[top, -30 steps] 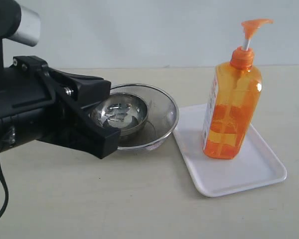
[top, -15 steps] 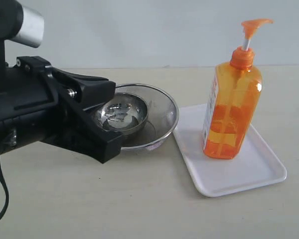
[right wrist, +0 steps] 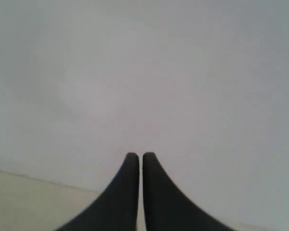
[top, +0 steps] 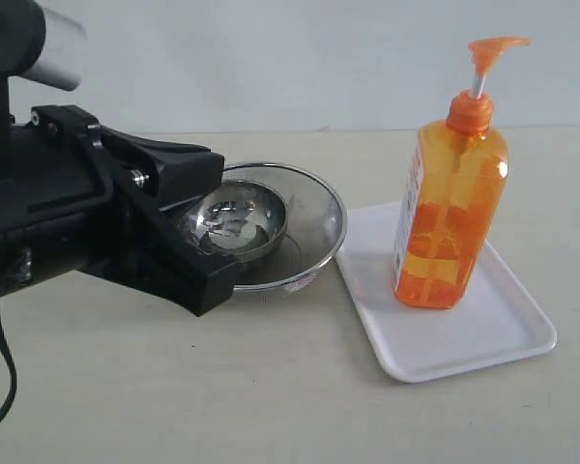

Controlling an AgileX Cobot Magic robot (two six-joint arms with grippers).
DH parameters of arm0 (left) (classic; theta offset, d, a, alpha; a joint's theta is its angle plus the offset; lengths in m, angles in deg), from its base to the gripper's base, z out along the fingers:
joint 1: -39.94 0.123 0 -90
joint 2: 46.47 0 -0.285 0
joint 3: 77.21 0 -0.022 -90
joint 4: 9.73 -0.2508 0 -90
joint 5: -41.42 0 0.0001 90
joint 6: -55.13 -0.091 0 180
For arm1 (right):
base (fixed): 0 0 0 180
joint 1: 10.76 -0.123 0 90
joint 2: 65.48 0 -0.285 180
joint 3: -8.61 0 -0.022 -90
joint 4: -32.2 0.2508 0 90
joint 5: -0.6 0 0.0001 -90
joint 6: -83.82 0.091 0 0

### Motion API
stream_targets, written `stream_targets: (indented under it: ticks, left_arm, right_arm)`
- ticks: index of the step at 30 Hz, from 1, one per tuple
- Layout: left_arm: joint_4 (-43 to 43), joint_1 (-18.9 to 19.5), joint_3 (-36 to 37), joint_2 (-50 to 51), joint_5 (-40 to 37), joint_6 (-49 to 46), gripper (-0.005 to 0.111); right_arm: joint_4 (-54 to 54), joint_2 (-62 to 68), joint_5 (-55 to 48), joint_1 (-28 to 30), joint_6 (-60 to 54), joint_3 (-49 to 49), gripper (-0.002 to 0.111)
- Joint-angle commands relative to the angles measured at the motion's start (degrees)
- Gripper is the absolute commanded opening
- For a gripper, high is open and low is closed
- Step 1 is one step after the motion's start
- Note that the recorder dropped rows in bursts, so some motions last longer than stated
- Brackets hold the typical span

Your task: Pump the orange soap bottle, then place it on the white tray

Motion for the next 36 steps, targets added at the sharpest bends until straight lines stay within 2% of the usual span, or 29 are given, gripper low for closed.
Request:
stream_targets:
  ticks: [1, 6, 7, 18, 27, 36]
  left_arm:
    - [-0.5, -0.2, 0.2, -0.3, -0.6, 0.5, 0.005]
    - [-0.6, -0.2, 0.2, -0.3, -0.5, 0.5, 0.005]
    - [-0.6, -0.2, 0.2, -0.3, -0.5, 0.5, 0.005]
    - [-0.6, -0.2, 0.2, -0.3, -0.5, 0.7, 0.005]
    - [-0.6, -0.2, 0.2, -0.3, -0.8, 0.7, 0.005]
    - [-0.8, -0.2, 0.2, -0.3, -0.3, 0.7, 0.005]
  right_arm:
    - [7.4, 1.2, -10.4, 10.8, -4.0, 0.3, 0.0]
    - [27.1, 6.6, -18.2, 16.4, -20.7, 0.3, 0.0]
    - [28.2, 7.8, -19.5, 16.7, -21.7, 0.3, 0.0]
    - [27.3, 15.8, -26.0, 16.6, -21.6, -3.9, 0.0]
    - [27.7, 16.2, -25.9, 16.6, -21.8, -11.7, 0.0]
    - [28.8, 21.4, -24.9, 16.6, -23.6, -14.5, 0.0]
